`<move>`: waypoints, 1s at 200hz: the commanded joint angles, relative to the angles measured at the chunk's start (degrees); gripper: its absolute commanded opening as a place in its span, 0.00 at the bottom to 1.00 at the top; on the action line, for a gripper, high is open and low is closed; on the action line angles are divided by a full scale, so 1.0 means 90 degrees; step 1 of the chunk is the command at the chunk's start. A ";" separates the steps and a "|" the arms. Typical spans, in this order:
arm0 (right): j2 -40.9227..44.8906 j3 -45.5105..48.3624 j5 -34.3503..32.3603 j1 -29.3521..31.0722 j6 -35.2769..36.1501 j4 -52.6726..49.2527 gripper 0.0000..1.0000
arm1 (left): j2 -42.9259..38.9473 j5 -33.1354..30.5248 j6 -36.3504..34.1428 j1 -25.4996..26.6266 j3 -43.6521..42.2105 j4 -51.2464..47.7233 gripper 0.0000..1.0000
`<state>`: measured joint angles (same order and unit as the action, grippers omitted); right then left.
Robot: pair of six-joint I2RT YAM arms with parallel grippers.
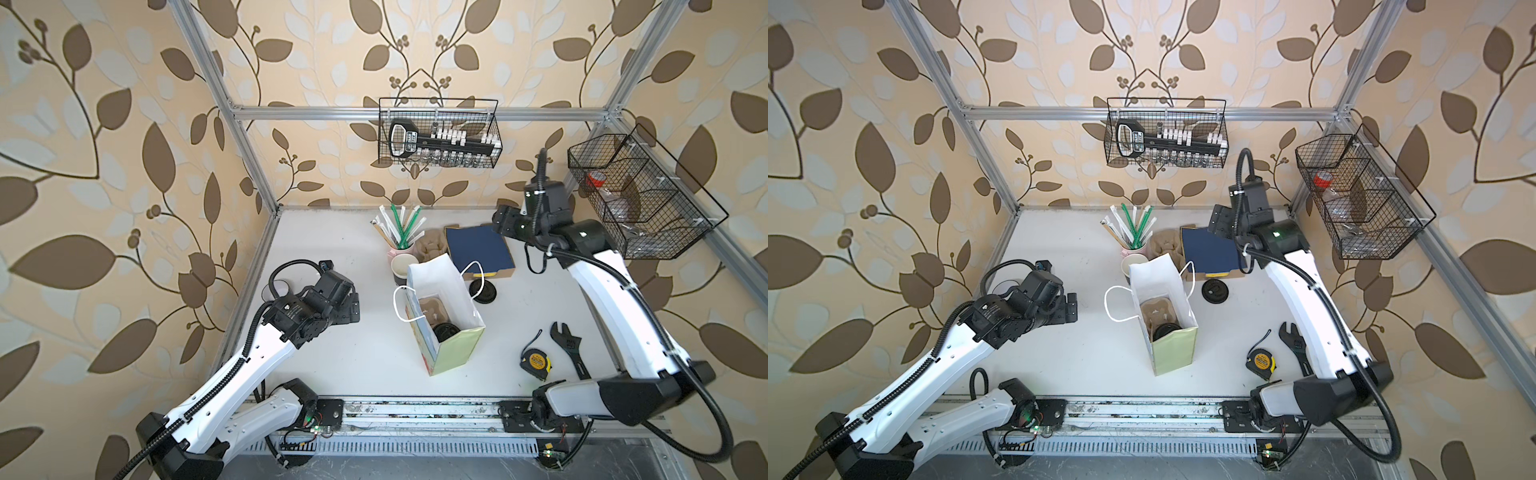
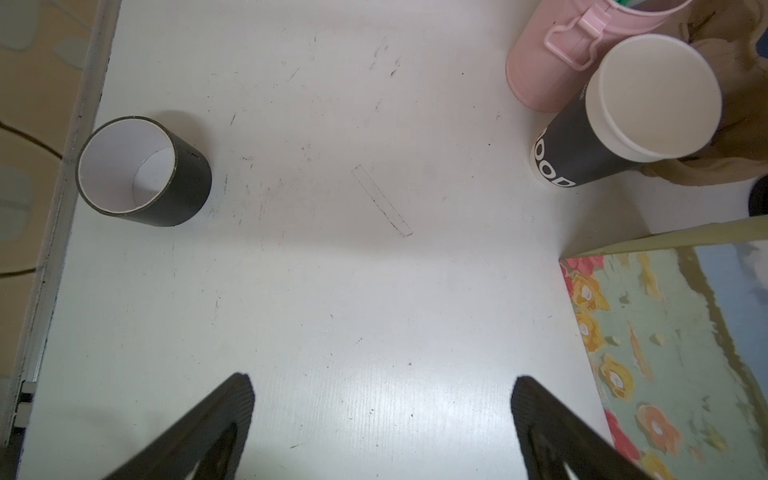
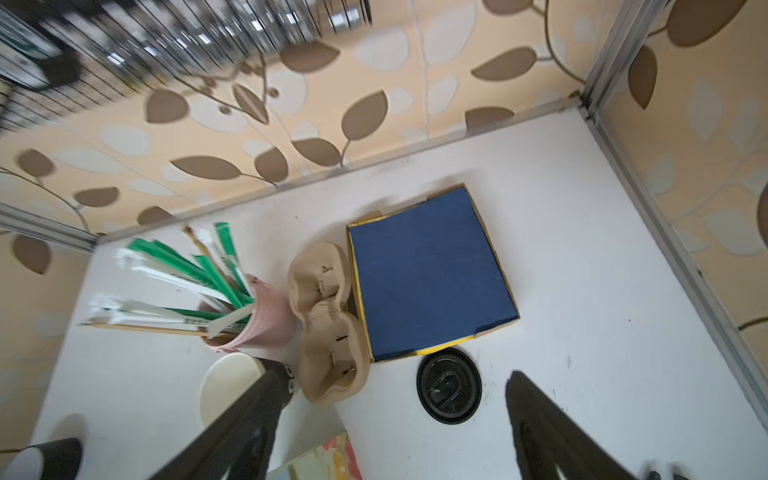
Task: Pack the takeout coffee
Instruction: 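Swing the right gripper over the box of blue napkins, then lower the right gripper and pinch the top blue napkin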
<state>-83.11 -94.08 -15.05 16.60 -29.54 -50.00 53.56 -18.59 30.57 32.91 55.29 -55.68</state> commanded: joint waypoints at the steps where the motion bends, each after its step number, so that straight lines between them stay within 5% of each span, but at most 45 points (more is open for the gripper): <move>1: -0.0659 0.0302 0.0252 -0.0102 -0.0223 0.0312 0.85 | -0.0095 -0.0220 -0.0008 -0.0060 0.0058 0.0005 0.99; 91: -0.3818 -0.0851 0.0211 -0.0584 -0.0538 0.0561 0.81 | -0.0018 -0.0231 -0.0027 -0.0067 0.0064 0.0041 0.99; 200: -0.5289 -0.1555 0.0403 -0.0825 -0.0506 0.0702 0.66 | 0.0074 -0.0179 -0.0059 -0.0113 0.0068 0.0064 0.99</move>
<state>-128.42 -106.10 -12.23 9.52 -33.28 -43.40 54.06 -18.72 30.57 32.53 55.29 -55.44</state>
